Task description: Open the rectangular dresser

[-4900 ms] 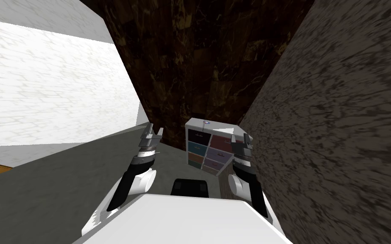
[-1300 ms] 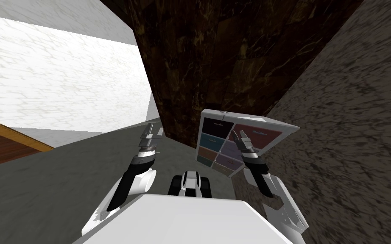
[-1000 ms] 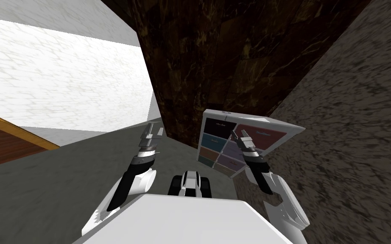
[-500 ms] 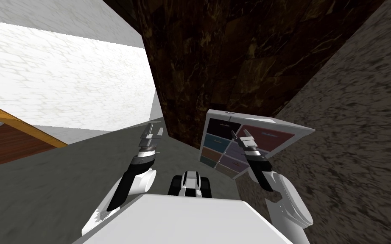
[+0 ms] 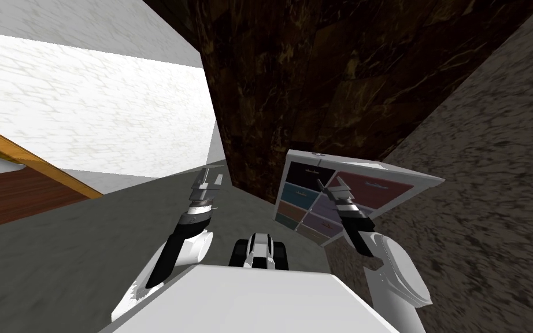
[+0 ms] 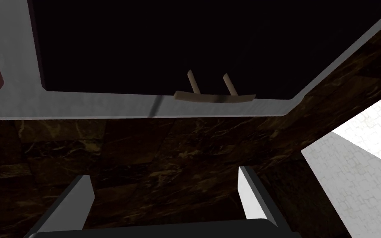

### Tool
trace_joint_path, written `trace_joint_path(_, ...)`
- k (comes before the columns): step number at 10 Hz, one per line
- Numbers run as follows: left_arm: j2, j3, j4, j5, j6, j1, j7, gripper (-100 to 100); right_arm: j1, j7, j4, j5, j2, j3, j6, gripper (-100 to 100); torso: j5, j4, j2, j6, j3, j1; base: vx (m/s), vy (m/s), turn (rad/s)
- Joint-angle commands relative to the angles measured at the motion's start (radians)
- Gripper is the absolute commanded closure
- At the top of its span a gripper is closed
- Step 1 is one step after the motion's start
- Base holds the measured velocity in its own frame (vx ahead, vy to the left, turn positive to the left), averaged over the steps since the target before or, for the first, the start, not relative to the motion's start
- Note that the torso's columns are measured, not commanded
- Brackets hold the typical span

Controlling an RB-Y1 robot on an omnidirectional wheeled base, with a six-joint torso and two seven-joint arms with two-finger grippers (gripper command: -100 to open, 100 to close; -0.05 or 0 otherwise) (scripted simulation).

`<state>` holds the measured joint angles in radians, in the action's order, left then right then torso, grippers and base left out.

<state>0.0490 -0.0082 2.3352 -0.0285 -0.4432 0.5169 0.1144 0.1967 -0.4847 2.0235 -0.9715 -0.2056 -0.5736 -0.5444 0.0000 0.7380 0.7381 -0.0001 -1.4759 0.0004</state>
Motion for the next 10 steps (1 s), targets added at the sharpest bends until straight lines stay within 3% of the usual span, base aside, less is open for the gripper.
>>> trace_joint_path(1,0.0,0.0,0.0,0.0,0.0,0.0,0.0,0,-0.025,-0.051,-0.025,-0.079,-0.002,-0.04,0.0,-100,0.0,0.0,0.0,0.0,0.0,-0.001,0.009,0.075,0.047)
trace_joint_path(2,0.0,0.0,0.0,0.0,0.0,0.0,0.0,0,-0.025,-0.051,-0.025,-0.108,-0.002,-0.04,0.0,-100,0.0,0.0,-0.001,0.0,0.0,0.0,0.005,0.065,0.022)
trace_joint_path(3,0.0,0.0,0.0,0.0,0.0,0.0,0.0,0,-0.043,-0.083,-0.045,-0.138,-0.006,-0.067,0.0,-100,0.0,0.0,0.0,0.0,0.0,-0.001,0.0,0.071,0.05)
trace_joint_path(4,0.0,0.0,0.0,0.0,0.0,0.0,0.0,0,-0.043,-0.083,-0.045,-0.166,-0.006,-0.067,0.0,-100,0.0,0.0,0.0,0.0,0.0,0.0,-0.001,0.059,0.024)
trace_joint_path(5,0.0,0.0,0.0,0.0,0.0,0.0,0.0,0,-0.061,-0.115,-0.066,-0.199,-0.01,-0.095,0.0,-100,0.0,0.0,0.0,0.0,0.0,-0.001,-0.001,0.072,0.046)
trace_joint_path(6,0.0,0.0,0.0,0.0,0.0,0.0,0.0,0,-0.061,-0.115,-0.066,-0.225,-0.01,-0.095,0.0,-100,0.0,0.0,0.0,0.0,0.0,0.0,-0.002,0.058,0.022)
trace_joint_path(9,0.0,0.0,0.0,0.0,0.0,0.0,0.0,0,-0.097,-0.177,-0.106,-0.322,-0.021,-0.148,0.0,-100,0.0,0.0,0.0,0.0,0.0,-0.001,0.002,0.065,0.043)
trace_joint_path(10,0.0,0.0,0.0,0.0,0.0,0.0,0.0,0,-0.097,-0.177,-0.106,-0.339,-0.021,-0.148,0.0,-100,0.0,0.0,-0.001,0.0,-0.001,0.0,0.012,0.055,0.018)
